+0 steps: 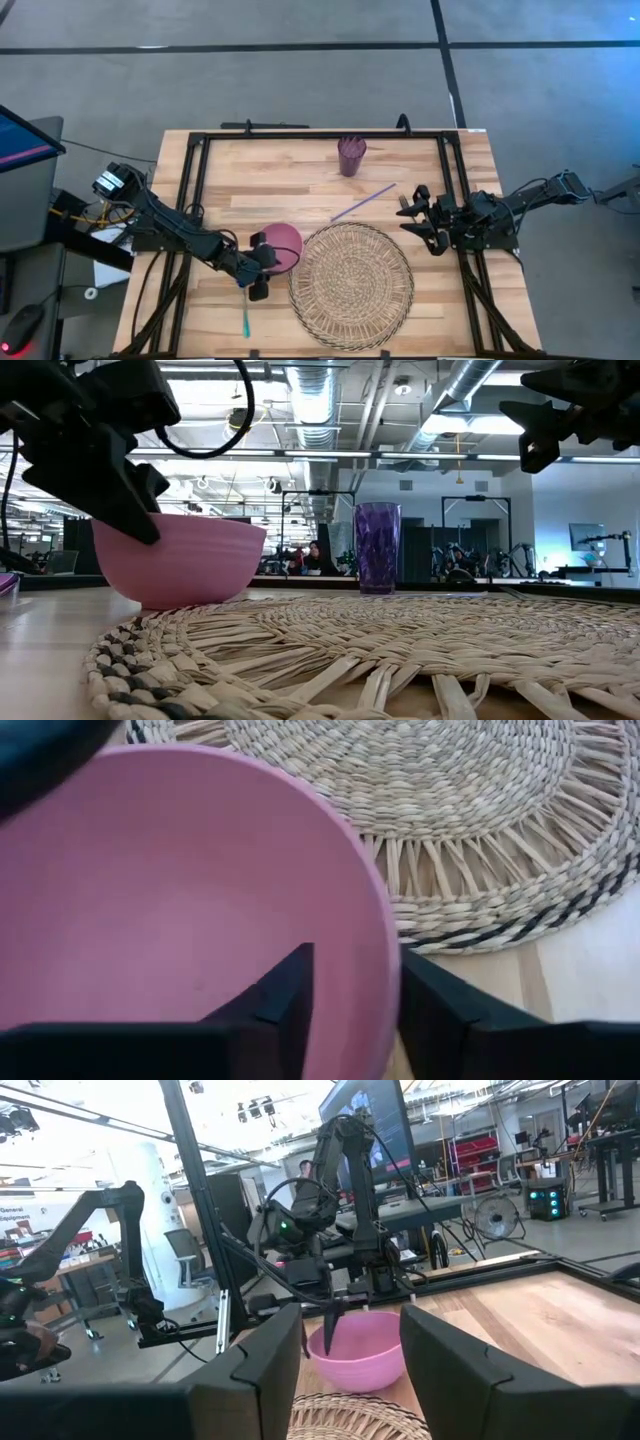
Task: Pick & Place Utensil
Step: Put the pink bowl on the woven mat
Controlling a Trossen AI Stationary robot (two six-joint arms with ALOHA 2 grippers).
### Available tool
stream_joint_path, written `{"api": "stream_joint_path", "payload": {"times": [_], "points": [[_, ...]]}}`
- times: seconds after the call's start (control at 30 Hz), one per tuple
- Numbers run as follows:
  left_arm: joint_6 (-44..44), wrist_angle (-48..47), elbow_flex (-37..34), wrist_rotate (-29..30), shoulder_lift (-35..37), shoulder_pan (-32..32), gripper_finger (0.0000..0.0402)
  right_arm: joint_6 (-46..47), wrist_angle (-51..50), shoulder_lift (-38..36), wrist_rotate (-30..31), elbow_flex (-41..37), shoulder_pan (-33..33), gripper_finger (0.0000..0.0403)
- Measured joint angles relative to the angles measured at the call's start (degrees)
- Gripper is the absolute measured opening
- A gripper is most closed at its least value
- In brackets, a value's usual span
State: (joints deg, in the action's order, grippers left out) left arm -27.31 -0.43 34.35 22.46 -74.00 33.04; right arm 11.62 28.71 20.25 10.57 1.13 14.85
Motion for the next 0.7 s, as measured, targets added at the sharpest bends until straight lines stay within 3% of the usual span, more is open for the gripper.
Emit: {"api": "stream_joint_path", "payload": {"times": [0.13, 0.2, 0.4, 0.7], "points": [[0.02, 0.42, -0.01, 0.10, 0.00, 0.00, 0.0034, 0.00, 0.00, 0.00, 0.00, 0.00, 0.00, 0.0166], [0.33, 1.76, -0.02, 1.05, 0.06, -0.02, 0.0014, 0.00, 0.00, 0.00, 0.00, 0.00, 0.01, 0.0166], [6.59, 10.69, 2.32, 0.02, -0.02, 0.04, 0.0012, 0.00, 0.00, -0.02, -0.02, 0.00, 0.02, 0.0160], [13.49, 11.42, 13.36, -0.45, 0.00, 0.02, 0.0015, 0.00, 0.00, 0.00, 0.00, 0.00, 0.00, 0.0160]]}}
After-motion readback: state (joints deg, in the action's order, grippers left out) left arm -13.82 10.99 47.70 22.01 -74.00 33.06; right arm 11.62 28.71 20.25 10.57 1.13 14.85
